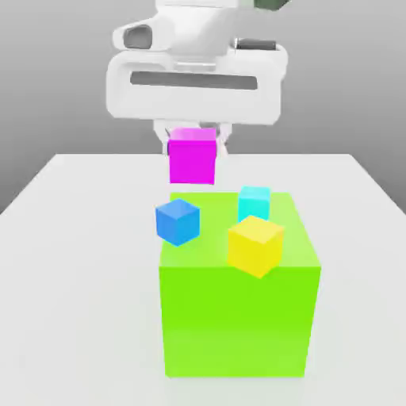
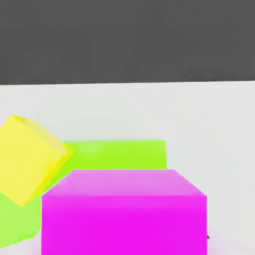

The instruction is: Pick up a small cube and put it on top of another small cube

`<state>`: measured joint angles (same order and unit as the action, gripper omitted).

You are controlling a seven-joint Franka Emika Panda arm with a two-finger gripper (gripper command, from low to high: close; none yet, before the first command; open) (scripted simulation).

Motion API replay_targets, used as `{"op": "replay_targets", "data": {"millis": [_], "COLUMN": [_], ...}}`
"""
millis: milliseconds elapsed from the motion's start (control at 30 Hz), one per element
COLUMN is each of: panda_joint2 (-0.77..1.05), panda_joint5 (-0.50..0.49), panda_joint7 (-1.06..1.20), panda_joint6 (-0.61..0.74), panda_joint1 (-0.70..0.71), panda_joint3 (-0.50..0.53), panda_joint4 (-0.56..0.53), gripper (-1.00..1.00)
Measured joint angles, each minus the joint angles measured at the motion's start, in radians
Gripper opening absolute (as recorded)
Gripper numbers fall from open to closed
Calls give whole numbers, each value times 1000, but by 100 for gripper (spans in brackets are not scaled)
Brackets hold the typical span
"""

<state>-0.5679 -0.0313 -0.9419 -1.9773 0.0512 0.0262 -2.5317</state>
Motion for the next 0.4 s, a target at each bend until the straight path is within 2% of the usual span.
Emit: {"op": "replay_targets", "data": {"millis": [133,167,400], "panda_joint2": [32,45,47], "panda_joint5": [18,19,15], "panda_joint7": [-27,-27,-30], "panda_joint6": [-123,-159,-164], "panda_joint1": [13,14,17], "panda_joint3": [6,5,4], "panda_joint4": [-103,-127,-131], "gripper": [-100,100,100]}}
